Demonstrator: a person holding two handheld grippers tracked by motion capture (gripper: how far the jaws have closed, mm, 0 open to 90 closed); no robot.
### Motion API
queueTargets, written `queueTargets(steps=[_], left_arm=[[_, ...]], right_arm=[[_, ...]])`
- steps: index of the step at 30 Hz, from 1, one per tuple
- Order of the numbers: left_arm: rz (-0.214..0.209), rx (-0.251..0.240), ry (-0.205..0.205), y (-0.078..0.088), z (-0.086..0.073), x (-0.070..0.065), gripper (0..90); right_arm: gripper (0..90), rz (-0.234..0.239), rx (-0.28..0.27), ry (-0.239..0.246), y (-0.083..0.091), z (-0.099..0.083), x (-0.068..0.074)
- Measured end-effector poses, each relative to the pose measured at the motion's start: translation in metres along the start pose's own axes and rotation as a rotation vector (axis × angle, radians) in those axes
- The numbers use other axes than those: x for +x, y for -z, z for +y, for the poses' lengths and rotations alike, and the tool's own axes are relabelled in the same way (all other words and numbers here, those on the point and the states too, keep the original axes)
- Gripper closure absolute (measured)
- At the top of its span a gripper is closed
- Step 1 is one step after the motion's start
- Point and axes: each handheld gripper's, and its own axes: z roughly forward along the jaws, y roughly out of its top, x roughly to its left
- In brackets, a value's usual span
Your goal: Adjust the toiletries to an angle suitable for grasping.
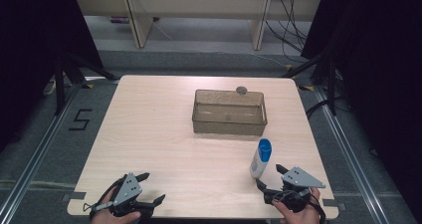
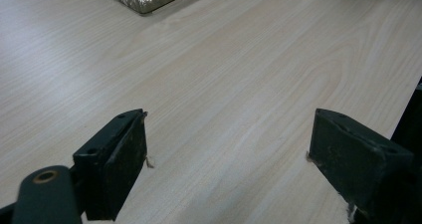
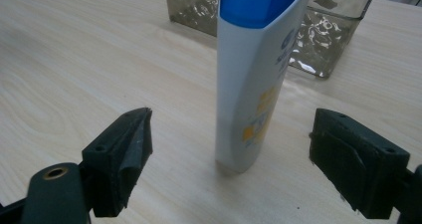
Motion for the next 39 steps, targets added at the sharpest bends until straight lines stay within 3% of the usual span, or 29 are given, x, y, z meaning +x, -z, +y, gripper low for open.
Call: queueTargets(steps=[1, 2, 4, 7, 9, 14, 15, 16, 17, 19, 22, 23, 24, 25, 26, 28, 30, 39], left_arm=[[0.000, 0.001, 0.000, 0.000, 0.000, 0.000, 14.6], [-0.001, -0.001, 0.004, 0.000, 0.000, -0.001, 14.6], [-0.002, 0.001, 0.008, -0.001, 0.000, -0.001, 14.6], [0.002, 0.013, 0.000, 0.000, 0.000, 0.000, 14.6], [0.005, 0.013, -0.004, 0.000, 0.000, 0.001, 14.6], [0.001, 0.012, 0.002, 0.000, 0.000, 0.000, 14.6], [0.002, 0.015, -0.005, 0.000, 0.000, 0.001, 14.6], [0.002, 0.008, -0.005, 0.000, 0.000, 0.001, 14.6], [0.003, 0.007, -0.003, 0.000, 0.000, 0.001, 14.6], [0.002, 0.006, -0.002, 0.000, 0.000, 0.001, 14.6], [0.001, 0.006, -0.003, 0.000, 0.000, 0.001, 14.6], [-0.001, -0.002, 0.005, -0.001, 0.000, 0.000, 14.6], [-0.001, -0.002, 0.005, -0.001, 0.000, 0.000, 14.6], [0.002, 0.006, -0.004, 0.000, 0.000, 0.001, 14.6], [0.006, 0.011, -0.003, 0.000, 0.000, 0.001, 14.6], [0.003, 0.005, -0.005, 0.000, 0.000, 0.001, 14.6], [0.003, 0.007, -0.006, 0.000, 0.000, 0.001, 14.6], [0.002, 0.007, -0.005, 0.000, 0.000, 0.001, 14.6]], right_arm=[[17.6, -0.033, -0.011, 0.021, 0.000, 0.001, -0.001], [17.4, -0.027, 0.005, -0.019, 0.001, 0.001, 0.001], [17.3, -0.037, -0.006, 0.009, -0.001, 0.003, -0.001], [17.1, -0.044, 0.007, -0.022, -0.004, 0.005, 0.001], [17.1, -0.041, -0.004, 0.021, -0.009, 0.008, -0.002], [17.5, -0.060, -0.002, 0.021, -0.017, 0.012, -0.001], [17.7, -0.057, -0.009, 0.049, -0.020, 0.013, -0.003], [17.8, -0.065, -0.008, 0.024, -0.022, 0.013, -0.001], [17.8, -0.074, -0.010, 0.050, -0.023, 0.015, -0.003], [18.5, -0.067, -0.010, 0.050, -0.027, 0.017, -0.003], [18.7, -0.067, -0.006, 0.040, -0.030, 0.019, -0.001], [18.9, -0.072, -0.004, 0.017, -0.031, 0.019, 0.001], [19.3, -0.070, -0.009, 0.047, -0.032, 0.020, -0.001], [20.6, -0.064, -0.008, 0.024, -0.034, 0.020, 0.000], [21.1, -0.076, -0.021, 0.059, -0.035, 0.021, -0.002], [21.6, -0.083, -0.021, 0.056, -0.036, 0.021, -0.003], [22.8, -0.063, -0.018, 0.014, -0.038, 0.022, -0.002], [25.9, -0.078, -0.035, 0.026, -0.043, 0.024, -0.005]])
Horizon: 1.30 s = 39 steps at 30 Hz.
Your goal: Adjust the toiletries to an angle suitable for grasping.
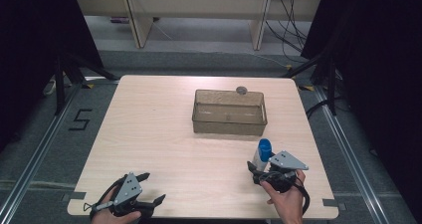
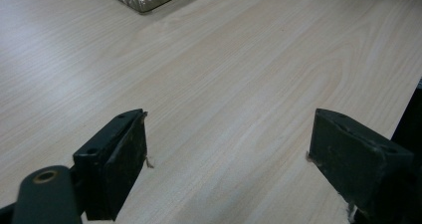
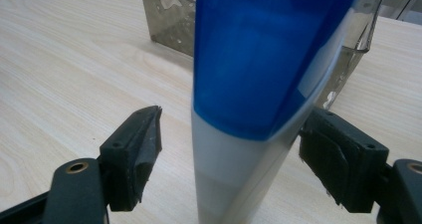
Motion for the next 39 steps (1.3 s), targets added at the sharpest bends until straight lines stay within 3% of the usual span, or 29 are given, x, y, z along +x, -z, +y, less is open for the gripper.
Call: queueTargets(steps=[4, 19, 26, 28, 29, 39], left_arm=[[-0.003, -0.013, 0.016, -0.0003, -0.0001, -0.0011, 14.6], [-0.004, -0.012, 0.012, -0.0001, 0.0001, -0.0009, 14.6], [-0.004, -0.012, 0.011, 0.0000, 0.0002, -0.0008, 14.7], [-0.004, -0.012, 0.013, 0.0000, 0.0001, -0.0008, 14.6], [-0.003, -0.013, 0.013, -0.0004, 0.0000, -0.0007, 14.7], [-0.004, -0.012, 0.012, 0.0001, 0.0003, -0.0008, 14.7]], right_arm=[[28.8, 0.000, 0.009, -0.005, -0.0024, -0.0001, -0.0002], [36.1, 0.010, 0.007, -0.017, -0.0050, 0.0002, -0.0015], [40.1, 0.003, 0.006, -0.012, -0.0069, 0.0006, -0.0023], [41.1, -0.004, 0.006, 0.009, -0.0074, 0.0009, -0.0032], [41.9, 0.006, 0.009, -0.009, -0.0078, 0.0010, -0.0027], [47.8, 0.000, 0.001, -0.011, -0.0088, 0.0010, -0.0059]])
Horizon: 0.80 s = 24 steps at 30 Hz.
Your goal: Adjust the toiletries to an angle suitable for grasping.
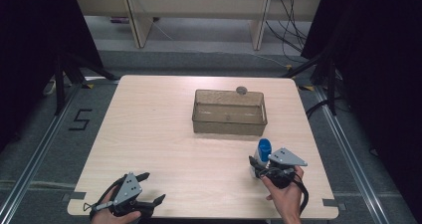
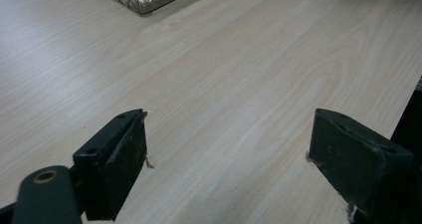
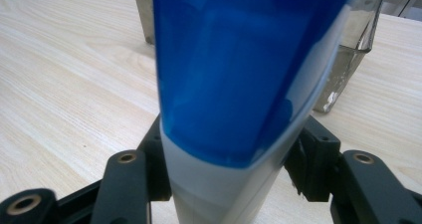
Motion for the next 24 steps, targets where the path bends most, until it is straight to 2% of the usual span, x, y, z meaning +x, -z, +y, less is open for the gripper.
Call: queueTargets(steps=[12, 15, 17, 18, 19, 20, 21, 24], left_arm=[[0.002, -0.001, 0.000, 0.000, 0.000, 0.001, 14.6], [-0.004, -0.003, -0.004, 0.000, 0.001, 0.001, 14.6], [0.005, -0.004, -0.006, 0.000, 0.002, 0.000, 14.7], [0.000, 0.000, -0.005, -0.001, 0.002, 0.000, 14.6], [-0.002, 0.002, 0.000, -0.001, 0.001, 0.000, 14.6], [-0.002, 0.004, 0.001, -0.001, 0.001, 0.000, 14.6], [0.001, 0.007, -0.006, -0.001, 0.001, 0.001, 14.7], [-0.004, -0.001, -0.002, -0.001, 0.002, 0.000, 14.6]], right_arm=[[51.9, 0.005, -0.004, 0.011, -0.001, 0.002, 0.001], [52.3, 0.019, -0.018, -0.014, 0.002, 0.003, 0.002], [52.3, 0.014, -0.031, -0.007, 0.003, 0.004, 0.002], [52.5, -0.001, -0.050, 0.012, 0.005, 0.005, 0.001], [52.5, 0.017, -0.036, -0.005, 0.006, 0.005, 0.001], [52.6, 0.012, -0.042, -0.003, 0.006, 0.005, 0.001], [52.6, -0.002, -0.053, 0.019, 0.006, 0.005, -0.001], [52.7, 0.009, -0.036, -0.003, 0.008, 0.004, -0.002]])
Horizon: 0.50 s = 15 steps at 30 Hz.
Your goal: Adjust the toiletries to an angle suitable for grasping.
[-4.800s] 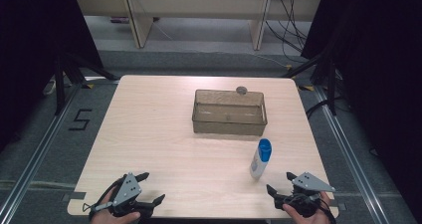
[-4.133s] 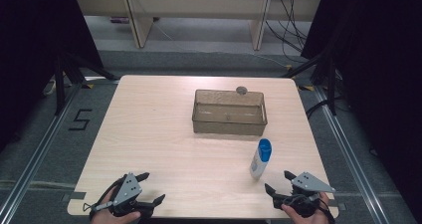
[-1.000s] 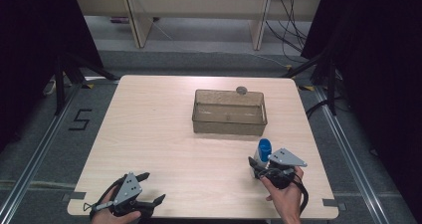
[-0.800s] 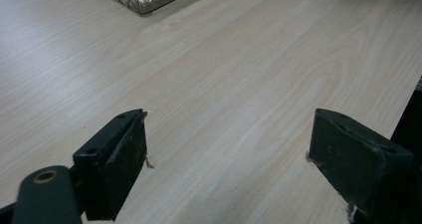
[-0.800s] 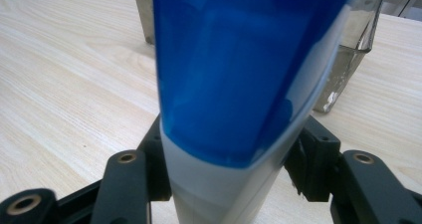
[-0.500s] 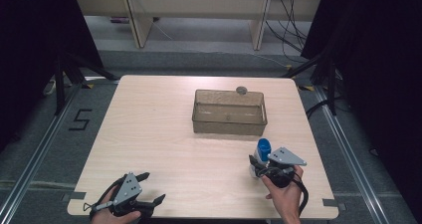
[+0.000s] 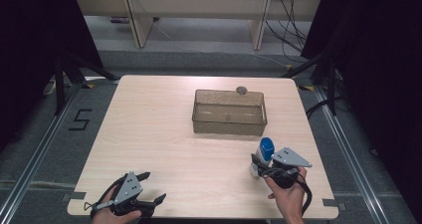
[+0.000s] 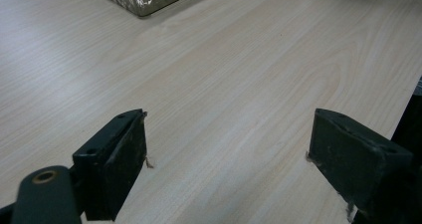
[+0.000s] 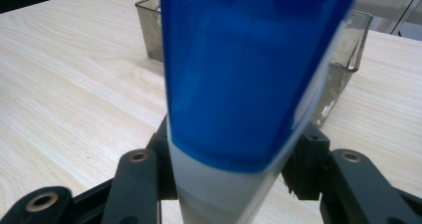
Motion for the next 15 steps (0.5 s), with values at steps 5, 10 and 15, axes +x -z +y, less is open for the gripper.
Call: queueTargets(steps=[5, 10, 15], left_arm=[[-0.011, 0.005, 0.003, -0.0029, -0.0001, 0.0010, 14.7], [-0.015, 0.011, 0.000, -0.0059, 0.0005, 0.0010, 14.7], [-0.014, 0.011, 0.003, -0.0053, 0.0002, 0.0000, 14.6]], right_arm=[[52.8, -0.009, -0.014, 0.026, 0.0020, 0.0010, -0.0032], [53.0, 0.024, -0.003, 0.028, -0.0013, 0.0045, -0.0032], [53.0, 0.022, 0.019, 0.041, -0.0008, 0.0095, -0.0037]])
